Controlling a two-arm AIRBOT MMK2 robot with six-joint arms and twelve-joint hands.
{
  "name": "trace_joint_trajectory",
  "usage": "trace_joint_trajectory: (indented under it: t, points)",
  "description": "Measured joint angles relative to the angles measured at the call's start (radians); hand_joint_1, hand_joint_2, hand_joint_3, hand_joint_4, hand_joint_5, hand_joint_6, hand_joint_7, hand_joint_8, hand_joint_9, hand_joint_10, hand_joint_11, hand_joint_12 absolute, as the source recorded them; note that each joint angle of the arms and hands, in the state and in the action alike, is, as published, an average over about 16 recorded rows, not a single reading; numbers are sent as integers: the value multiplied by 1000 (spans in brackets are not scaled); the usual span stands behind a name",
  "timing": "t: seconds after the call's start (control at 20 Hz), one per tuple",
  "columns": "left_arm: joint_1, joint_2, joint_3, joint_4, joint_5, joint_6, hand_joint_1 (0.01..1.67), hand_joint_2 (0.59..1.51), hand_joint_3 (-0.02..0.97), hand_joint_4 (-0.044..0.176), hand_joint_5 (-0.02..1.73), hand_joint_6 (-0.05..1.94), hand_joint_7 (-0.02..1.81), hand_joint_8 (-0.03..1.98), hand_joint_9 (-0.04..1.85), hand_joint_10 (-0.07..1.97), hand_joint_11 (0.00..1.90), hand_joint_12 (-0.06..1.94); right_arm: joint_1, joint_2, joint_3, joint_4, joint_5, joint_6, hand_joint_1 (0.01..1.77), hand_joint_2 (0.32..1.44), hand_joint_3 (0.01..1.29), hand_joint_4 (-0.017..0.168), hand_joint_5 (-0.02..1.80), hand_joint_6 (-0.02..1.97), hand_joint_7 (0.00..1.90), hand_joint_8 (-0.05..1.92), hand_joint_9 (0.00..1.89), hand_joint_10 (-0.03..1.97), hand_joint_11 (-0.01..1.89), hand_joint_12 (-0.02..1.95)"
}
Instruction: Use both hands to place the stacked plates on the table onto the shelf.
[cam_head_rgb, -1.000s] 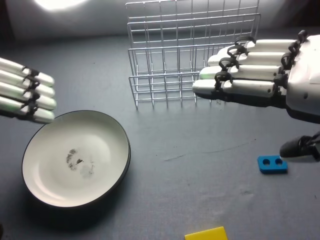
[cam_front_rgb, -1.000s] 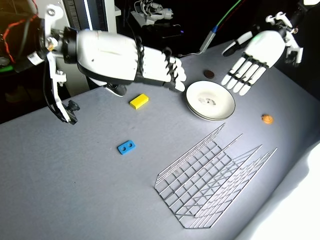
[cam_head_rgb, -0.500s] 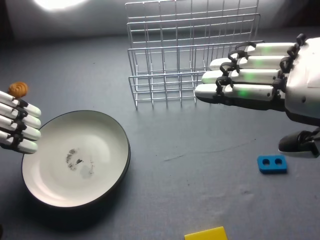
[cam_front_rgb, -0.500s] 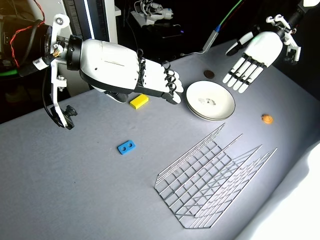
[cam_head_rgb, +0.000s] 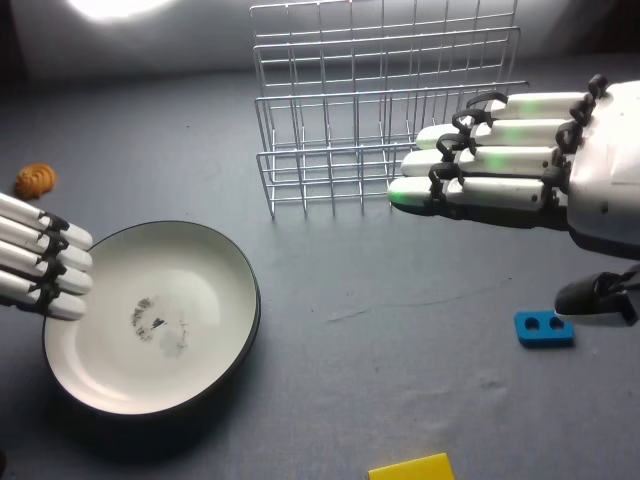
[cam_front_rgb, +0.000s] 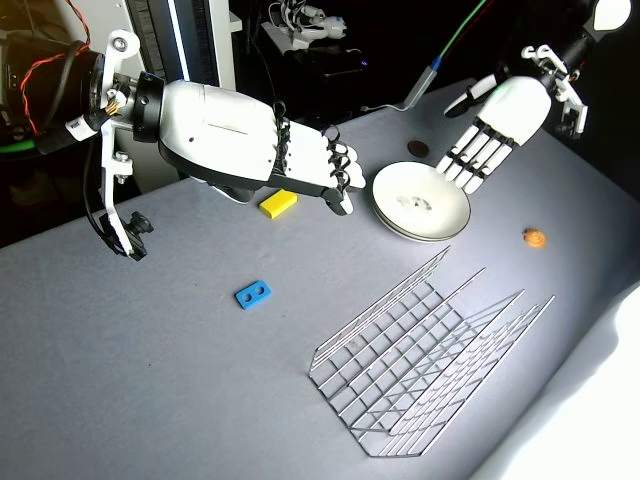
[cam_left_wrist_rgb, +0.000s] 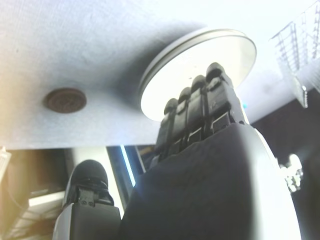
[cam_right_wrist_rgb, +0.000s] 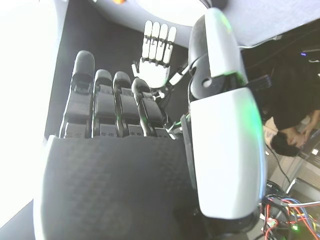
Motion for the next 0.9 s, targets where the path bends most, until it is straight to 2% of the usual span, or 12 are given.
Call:
trace_joint_trajectory:
  t: [0.5, 0.9]
  points:
    - [48, -37, 17, -9, 34, 6, 18, 1163, 14, -1, 20, -7, 16, -12, 15, 3, 14, 0, -10, -4, -1, -6, -4, -7, 1210, 1044, 20, 0, 18, 19, 21, 13, 21, 7, 14, 590]
    - [72, -52, 24, -9, 48, 11, 18, 1161, 14, 0, 17, 3, 18, -12, 15, 3, 13, -20, -15, -8, -12, -4, -22, -48, 1231, 1046, 20, 0, 22, 20, 21, 14, 21, 7, 13, 643]
